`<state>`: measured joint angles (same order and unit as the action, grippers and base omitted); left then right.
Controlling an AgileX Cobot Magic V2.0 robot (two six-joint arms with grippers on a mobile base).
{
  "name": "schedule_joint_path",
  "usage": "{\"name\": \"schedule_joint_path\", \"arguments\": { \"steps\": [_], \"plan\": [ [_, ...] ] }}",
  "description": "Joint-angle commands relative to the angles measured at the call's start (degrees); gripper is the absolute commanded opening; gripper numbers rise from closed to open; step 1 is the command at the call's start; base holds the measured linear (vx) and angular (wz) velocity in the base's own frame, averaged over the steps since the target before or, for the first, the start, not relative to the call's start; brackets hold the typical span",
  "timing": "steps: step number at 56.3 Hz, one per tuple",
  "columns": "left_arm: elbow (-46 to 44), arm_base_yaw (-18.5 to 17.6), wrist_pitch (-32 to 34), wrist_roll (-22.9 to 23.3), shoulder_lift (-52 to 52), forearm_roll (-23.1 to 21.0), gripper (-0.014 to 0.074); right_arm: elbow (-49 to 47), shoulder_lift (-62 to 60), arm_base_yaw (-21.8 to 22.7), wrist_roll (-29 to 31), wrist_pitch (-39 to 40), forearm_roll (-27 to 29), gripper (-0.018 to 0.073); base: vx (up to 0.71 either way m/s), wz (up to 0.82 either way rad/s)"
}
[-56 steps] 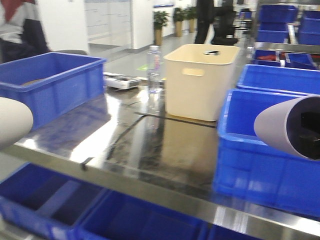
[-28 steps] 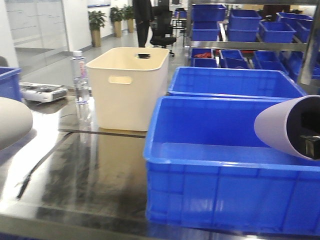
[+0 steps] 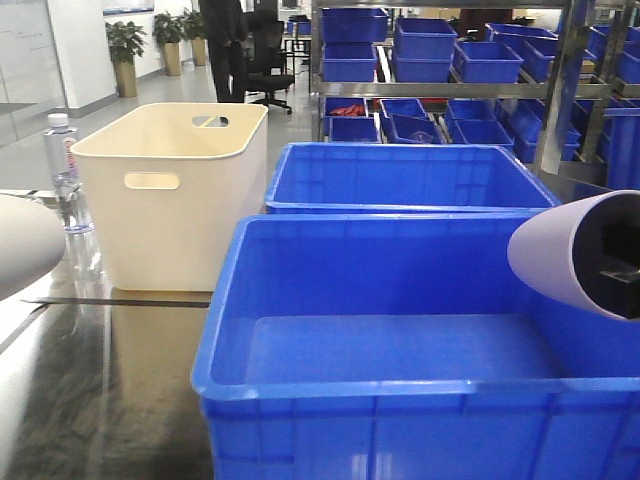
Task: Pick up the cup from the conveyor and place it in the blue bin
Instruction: 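Hold both cups while the base drives up to the blue bin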
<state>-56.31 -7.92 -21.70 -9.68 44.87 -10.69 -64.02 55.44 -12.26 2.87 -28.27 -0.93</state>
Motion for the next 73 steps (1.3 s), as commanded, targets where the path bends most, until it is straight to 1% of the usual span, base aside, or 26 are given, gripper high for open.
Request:
{"name": "schedule_joint_path", "arguments": {
  "steps": [1,32,73],
  "plan": [
    [-1.72,-0.14,5.22,0.12,-0.61,-0.87,-0.0006,-1.75,-0.97,0.06,0.02,5.19,-0.4,-0.0009,0.13,-0.15],
    [-1.72,-0.14,5.22,0.12,-0.61,-0.87,-0.0006,-1.75,-0.97,0.06,0.02,5.19,-0.4,-0.0009,0.07,-0.1],
    [-1.72,-0.14,5.21,0.12,-0.61,-0.87,-0.0007,-1.75,-0.97,0.06,0.02,5.72,-0.3,-0.0009,0.0,-0.01]
  ]
}}
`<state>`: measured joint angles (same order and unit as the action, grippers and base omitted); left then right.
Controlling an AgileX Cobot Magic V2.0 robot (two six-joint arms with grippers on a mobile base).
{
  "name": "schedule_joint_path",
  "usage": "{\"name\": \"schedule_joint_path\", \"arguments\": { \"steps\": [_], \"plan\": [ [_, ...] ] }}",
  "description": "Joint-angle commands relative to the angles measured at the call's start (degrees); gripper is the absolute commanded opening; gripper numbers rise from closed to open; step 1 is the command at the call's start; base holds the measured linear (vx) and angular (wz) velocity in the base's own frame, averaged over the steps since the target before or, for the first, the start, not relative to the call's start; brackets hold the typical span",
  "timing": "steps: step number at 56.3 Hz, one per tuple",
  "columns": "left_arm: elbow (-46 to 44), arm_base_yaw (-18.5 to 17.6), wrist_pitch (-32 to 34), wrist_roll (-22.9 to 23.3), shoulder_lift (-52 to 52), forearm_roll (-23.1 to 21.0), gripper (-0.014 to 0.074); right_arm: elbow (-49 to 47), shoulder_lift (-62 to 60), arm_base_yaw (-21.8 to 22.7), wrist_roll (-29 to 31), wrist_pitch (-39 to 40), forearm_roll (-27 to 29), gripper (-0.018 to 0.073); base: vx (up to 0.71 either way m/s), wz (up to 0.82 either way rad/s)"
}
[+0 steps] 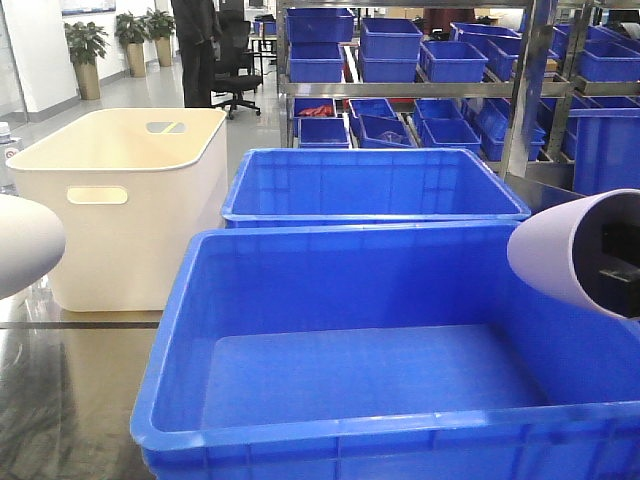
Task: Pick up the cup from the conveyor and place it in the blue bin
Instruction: 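Hold both cups while the base drives up to the blue bin, then extend both arms over the blue bin and open both grippers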
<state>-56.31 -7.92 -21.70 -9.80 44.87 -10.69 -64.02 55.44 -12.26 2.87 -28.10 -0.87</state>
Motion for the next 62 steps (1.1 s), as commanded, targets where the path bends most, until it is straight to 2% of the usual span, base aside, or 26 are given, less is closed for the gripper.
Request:
{"name": "schedule_joint_path", "arguments": {
  "steps": [1,15,22,25,30,35,39,46,54,62],
  "plan": [
    [-1.72,-0.14,5.21,0.23,-0.61,-0.87,-0.0007,-1.75,-0.97,0.06,0.02,5.55,-0.36,-0.0009,0.0,0.0],
    [-1.72,-0.14,4.77,0.23,-0.56,-1.06,-0.0007,-1.75,-0.97,0.06,0.02,5.49,-0.13,-0.0009,0.0,0.0],
    [-1.88,-0.14,4.77,0.04,0.43,-4.52,-0.0007,-1.75,-0.97,0.06,0.02,5.55,1.52,-0.0009,0.0,0.0],
    [-2.18,-0.2,5.16,-1.13,1.73,-5.8,-0.0007,-1.8,-0.68,0.06,0.02,6.3,2.26,-0.0009,0.0,0.0],
    [-3.52,-0.81,5.42,-5.7,5.23,-7.6,-0.0007,-1.8,0.41,0.06,0.02,7.17,3.29,-0.0009,0.0,0.0],
    [-7.09,-3.24,5.6,-9.91,10.01,-11.53,-0.0007,-1.8,2.27,0.06,0.12,8.78,4.68,-0.0009,0.0,0.0],
    [-11.26,-6.26,5.21,-15.81,15.46,-15.09,-0.0007,-1.8,4.69,-0.03,0.24,10.64,4.74,-0.0009,0.0,0.0],
    [-19.35,-11.9,3.52,-24.75,25.48,-18.49,-0.0006,-1.8,9.04,-0.03,0.29,14.38,4.58,-0.0007,0.0,0.0],
    [-26.09,-16.18,3.42,-26.72,35.22,-21.47,-0.0003,-1.8,12.38,-0.03,0.24,15.31,4.58,0.0001,0.0,0.0],
    [-29.19,-17.29,4.69,-25.54,41.45,-22.95,0.001,-1.8,14.21,-0.03,0.18,14.7,4.58,0.0041,0.0,0.0]
  ]
}}
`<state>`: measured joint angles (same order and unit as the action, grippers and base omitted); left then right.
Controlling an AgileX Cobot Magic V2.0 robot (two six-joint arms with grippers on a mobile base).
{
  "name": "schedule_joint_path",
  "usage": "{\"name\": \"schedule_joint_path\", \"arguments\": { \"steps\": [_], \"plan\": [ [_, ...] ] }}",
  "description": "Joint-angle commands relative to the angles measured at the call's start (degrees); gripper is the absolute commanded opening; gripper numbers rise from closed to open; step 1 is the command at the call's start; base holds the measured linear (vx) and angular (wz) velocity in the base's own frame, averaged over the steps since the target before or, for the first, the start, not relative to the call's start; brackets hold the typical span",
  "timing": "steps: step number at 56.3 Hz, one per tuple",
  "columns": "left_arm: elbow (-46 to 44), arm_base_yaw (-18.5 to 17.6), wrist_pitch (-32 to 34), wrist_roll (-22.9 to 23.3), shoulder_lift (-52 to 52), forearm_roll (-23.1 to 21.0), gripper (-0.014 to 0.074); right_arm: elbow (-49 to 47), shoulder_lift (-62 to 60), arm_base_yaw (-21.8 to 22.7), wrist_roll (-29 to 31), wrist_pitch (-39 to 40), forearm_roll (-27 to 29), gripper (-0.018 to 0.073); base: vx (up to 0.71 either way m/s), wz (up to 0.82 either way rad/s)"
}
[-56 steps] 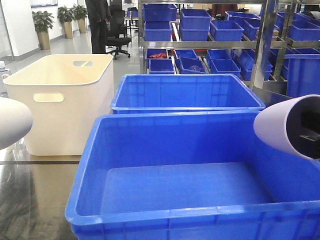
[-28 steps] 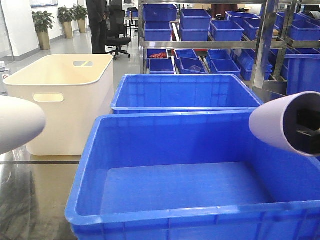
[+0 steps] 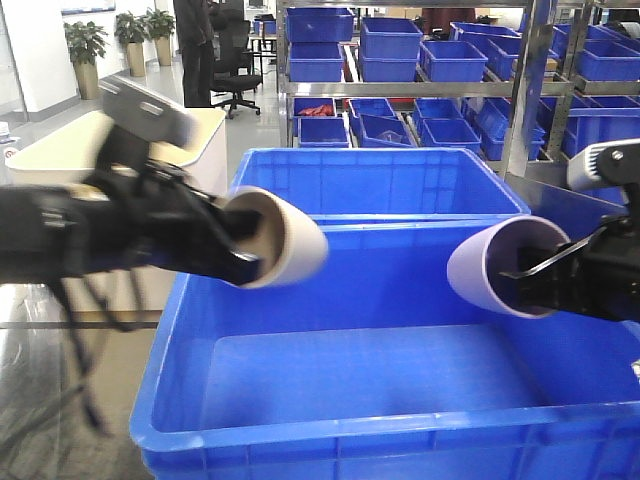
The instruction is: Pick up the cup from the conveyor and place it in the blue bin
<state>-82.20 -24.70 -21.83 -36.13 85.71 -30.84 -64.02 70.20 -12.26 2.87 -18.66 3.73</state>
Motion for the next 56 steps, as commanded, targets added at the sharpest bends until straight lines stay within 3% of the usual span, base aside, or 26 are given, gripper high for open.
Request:
{"name": "schedule_joint_path", "arguments": {
  "steps": [1,11,22,30,42,56],
  "plan": [
    [-3.42,-0.52,4.96,0.89,1.29,-2.89,0.0015,-1.8,-0.48,-0.03,0.18,5.27,-0.03,0.0052,0.0,0.0],
    [-3.42,-0.52,3.65,0.94,4.32,-2.73,0.014,-1.8,0.54,-0.03,0.02,5.04,-0.03,0.0216,0.0,0.0],
    [-3.42,-0.52,2.74,0.88,4.85,-2.78,0.0437,-1.8,0.54,-0.03,0.02,6.1,-0.03,0.0466,0.0,0.0],
    [-3.42,-0.52,2.7,0.69,4.43,-2.78,0.0588,-1.8,0.45,-0.03,0.02,7.49,-0.03,0.0548,0.0,0.0],
    [-3.42,-0.52,1.67,0.69,0.89,-2.78,0.0543,-1.8,-2.84,0.02,0.02,7.77,-0.03,0.0501,0.0,0.0],
    [-3.42,-0.52,-0.89,1.09,-7.55,-2.57,0.0316,-1.8,-11.18,0.02,0.02,2.66,-0.08,0.0203,0.0,0.0]
  ]
}}
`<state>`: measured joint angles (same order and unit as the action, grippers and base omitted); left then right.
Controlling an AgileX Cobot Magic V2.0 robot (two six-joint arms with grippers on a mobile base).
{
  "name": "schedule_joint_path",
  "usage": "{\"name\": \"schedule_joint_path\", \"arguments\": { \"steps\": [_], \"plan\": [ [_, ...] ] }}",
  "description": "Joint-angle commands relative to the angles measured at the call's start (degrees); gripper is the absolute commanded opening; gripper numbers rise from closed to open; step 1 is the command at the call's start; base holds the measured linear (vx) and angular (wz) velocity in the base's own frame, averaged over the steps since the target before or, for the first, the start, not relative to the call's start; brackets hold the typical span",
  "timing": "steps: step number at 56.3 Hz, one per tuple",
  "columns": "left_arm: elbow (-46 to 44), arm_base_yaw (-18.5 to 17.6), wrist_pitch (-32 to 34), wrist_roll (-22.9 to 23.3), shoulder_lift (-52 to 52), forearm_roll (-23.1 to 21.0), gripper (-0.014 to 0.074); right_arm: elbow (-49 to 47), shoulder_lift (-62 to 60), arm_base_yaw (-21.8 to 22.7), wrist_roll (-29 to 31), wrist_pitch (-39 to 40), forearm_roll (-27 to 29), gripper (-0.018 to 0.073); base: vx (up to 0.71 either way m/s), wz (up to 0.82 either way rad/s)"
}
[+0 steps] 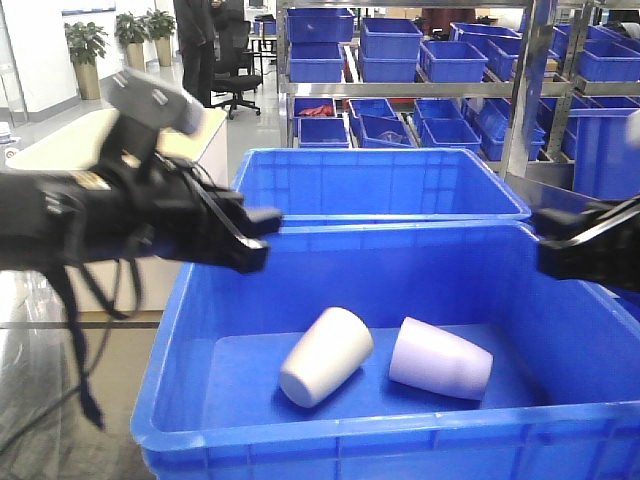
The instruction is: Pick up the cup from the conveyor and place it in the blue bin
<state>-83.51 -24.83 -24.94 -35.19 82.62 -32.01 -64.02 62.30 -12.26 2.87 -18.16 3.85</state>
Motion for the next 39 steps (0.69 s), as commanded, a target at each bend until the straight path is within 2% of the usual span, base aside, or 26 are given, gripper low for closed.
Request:
{"name": "schedule_joint_path", "arguments": {
  "steps": [1,7,12,22,30,39],
  "plan": [
    [-2.11,-0.39,1.69,-0.38,-5.16,-1.39,0.0302,-1.8,-3.65,0.02,0.02,1.61,-0.2,0.0186,0.0,0.0],
    [-0.77,-0.39,0.37,-2.94,-8.92,-1.39,0.0188,-1.8,-6.05,0.02,0.02,-0.12,-0.2,0.0065,0.0,0.0],
    [3.45,-0.39,2.18,-3.4,-12.94,-1.59,0.0102,-1.8,-7.25,0.02,0.02,-0.12,-0.15,-0.0014,0.0,0.0],
    [16.64,-0.39,7.81,-3.27,-23.48,-2.23,-0.001,-1.8,-7.63,0.02,0.02,-0.06,-0.15,-0.0013,0.0,0.0],
    [26.41,-0.39,8.18,-3.27,-34.21,-2.18,-0.0008,-1.8,-7.57,0.02,0.02,-0.06,-0.15,-0.0013,0.0,0.0],
    [31.71,-0.39,7.9,-3.35,-42.9,-2.07,-0.0008,-1.8,-7.57,0.02,0.02,-0.06,-0.15,-0.0012,0.0,0.0]
  ]
}}
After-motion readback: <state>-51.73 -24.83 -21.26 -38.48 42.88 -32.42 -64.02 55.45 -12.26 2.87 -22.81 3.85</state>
